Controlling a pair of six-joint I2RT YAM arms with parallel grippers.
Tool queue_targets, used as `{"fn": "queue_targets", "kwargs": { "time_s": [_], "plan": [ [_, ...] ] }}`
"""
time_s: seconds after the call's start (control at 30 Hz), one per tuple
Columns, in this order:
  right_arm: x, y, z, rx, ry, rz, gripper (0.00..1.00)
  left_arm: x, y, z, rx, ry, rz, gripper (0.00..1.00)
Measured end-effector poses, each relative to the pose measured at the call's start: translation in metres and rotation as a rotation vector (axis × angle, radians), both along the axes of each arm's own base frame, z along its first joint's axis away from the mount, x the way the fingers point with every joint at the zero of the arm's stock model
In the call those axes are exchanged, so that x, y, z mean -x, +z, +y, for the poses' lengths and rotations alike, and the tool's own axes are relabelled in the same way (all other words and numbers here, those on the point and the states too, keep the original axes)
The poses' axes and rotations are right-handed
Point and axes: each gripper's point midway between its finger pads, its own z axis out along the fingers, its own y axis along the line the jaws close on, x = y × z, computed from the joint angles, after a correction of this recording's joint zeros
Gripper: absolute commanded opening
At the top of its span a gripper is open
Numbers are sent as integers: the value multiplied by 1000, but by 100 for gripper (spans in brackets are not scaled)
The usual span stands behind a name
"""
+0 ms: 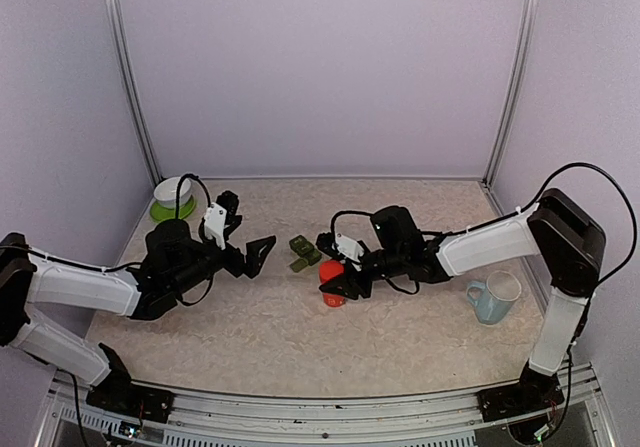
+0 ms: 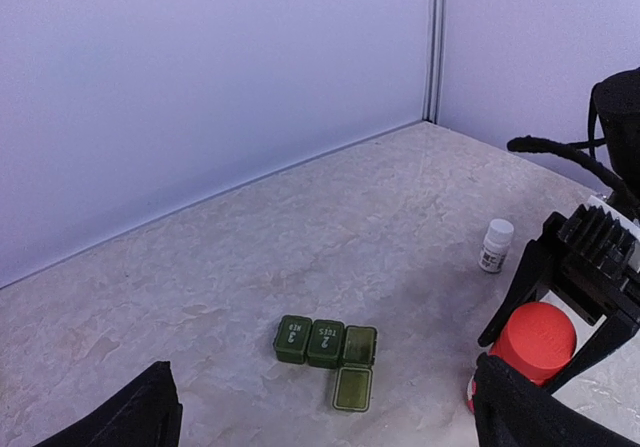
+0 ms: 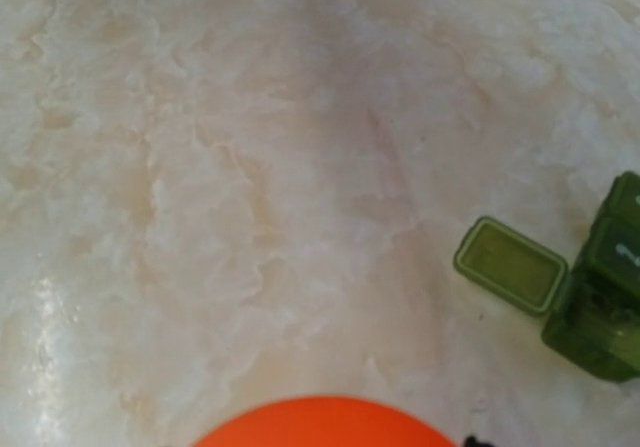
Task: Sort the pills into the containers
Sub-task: Place the pill bottle at the center of the board.
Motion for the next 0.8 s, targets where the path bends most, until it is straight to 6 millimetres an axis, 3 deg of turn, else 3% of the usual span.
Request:
{"fn": "queue_targets", "kwargs": {
  "time_s": [0.17, 0.47, 0.6, 0.8],
  "plan": [
    [-1, -4, 0, 6, -5, 1, 63, 6, -1, -9, -22, -30, 4, 99],
    [0, -7, -8, 11, -33, -8, 100, 4, 8, -27, -29, -82, -8, 99],
    [-2, 12, -14, -7, -68, -47, 100, 3, 14, -38, -32, -115, -14, 99],
    [-10, 58, -27, -65, -159, -125, 100, 1, 12, -52, -51, -150, -12, 99]
  ]
}}
